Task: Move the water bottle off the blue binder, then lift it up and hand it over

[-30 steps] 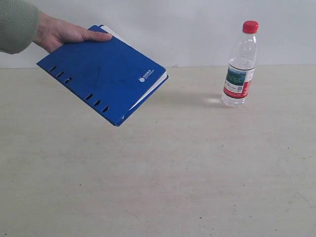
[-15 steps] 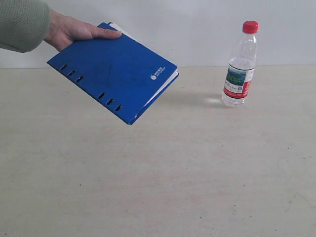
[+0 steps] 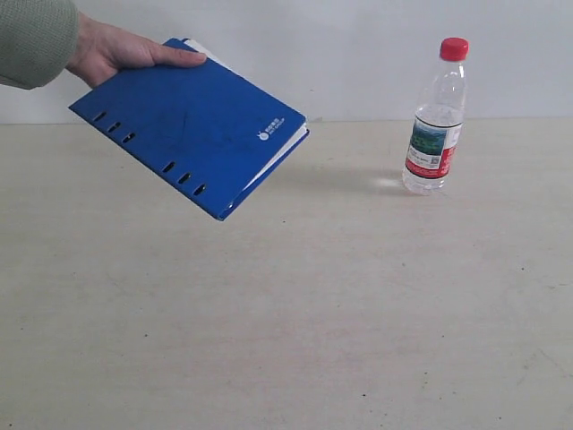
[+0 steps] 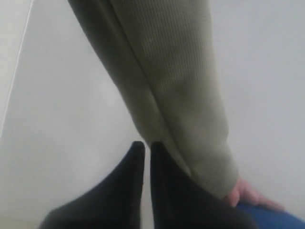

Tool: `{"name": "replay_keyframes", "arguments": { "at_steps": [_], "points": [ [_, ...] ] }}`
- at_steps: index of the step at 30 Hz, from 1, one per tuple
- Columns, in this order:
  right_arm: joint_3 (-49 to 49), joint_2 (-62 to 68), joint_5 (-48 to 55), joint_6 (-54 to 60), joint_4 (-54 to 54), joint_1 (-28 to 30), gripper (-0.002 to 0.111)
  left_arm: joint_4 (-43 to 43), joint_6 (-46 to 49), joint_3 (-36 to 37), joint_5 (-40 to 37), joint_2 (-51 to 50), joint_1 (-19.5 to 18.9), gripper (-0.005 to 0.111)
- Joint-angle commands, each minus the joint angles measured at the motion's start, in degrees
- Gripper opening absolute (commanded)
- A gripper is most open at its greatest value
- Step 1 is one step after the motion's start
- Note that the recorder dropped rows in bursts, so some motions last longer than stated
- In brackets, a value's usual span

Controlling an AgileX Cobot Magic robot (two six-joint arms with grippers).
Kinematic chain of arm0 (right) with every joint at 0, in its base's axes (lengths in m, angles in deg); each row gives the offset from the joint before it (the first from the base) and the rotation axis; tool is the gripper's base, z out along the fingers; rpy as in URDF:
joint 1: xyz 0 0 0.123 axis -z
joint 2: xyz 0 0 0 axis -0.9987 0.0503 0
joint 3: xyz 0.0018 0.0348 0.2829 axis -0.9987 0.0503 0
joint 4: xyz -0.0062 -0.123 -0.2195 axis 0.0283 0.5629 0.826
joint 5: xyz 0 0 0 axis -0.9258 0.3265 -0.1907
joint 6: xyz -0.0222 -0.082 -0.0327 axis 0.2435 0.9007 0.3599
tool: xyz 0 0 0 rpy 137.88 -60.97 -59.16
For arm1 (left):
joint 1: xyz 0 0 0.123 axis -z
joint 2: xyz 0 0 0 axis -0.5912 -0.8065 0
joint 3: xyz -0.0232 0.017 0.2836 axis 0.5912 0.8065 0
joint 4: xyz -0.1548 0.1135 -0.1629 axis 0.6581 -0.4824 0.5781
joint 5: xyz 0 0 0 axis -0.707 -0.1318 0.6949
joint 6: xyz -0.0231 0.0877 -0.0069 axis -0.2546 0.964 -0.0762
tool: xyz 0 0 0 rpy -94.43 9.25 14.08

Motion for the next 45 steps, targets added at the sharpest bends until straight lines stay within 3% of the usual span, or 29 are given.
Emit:
{"name": "replay_keyframes", "arguments": {
  "at_steps": [1,5,7,14,20,26,45],
  "points": [
    [0.1,-0.2,0.0,-0.2,0.0,0.0,0.0,0.6,9.0,0.3,-7.4,0.5,0.3,0.005],
    [0.1,-0.2,0.0,-0.2,0.0,0.0,0.0,6.2,25.1,0.3,-14.2,1.6,0.3,0.005],
    [0.1,-0.2,0.0,-0.3,0.0,0.0,0.0,6.3,28.2,0.3,-20.4,2.7,0.3,0.005],
    [0.1,-0.2,-0.4,-0.3,0.0,0.0,0.0,6.9,17.7,0.3,-32.0,2.7,4.5,0.005],
    [0.1,-0.2,-0.4,-0.3,0.0,0.0,0.0,7.8,24.4,0.3,-39.5,2.7,9.8,0.005],
    [0.1,-0.2,-0.4,-0.3,0.0,0.0,0.0,11.6,25.3,0.3,-39.4,2.7,10.9,0.005],
    [0.1,-0.2,-0.4,-0.4,0.0,0.0,0.0,11.6,25.3,0.3,-39.4,2.7,10.8,0.005]
  ]
}}
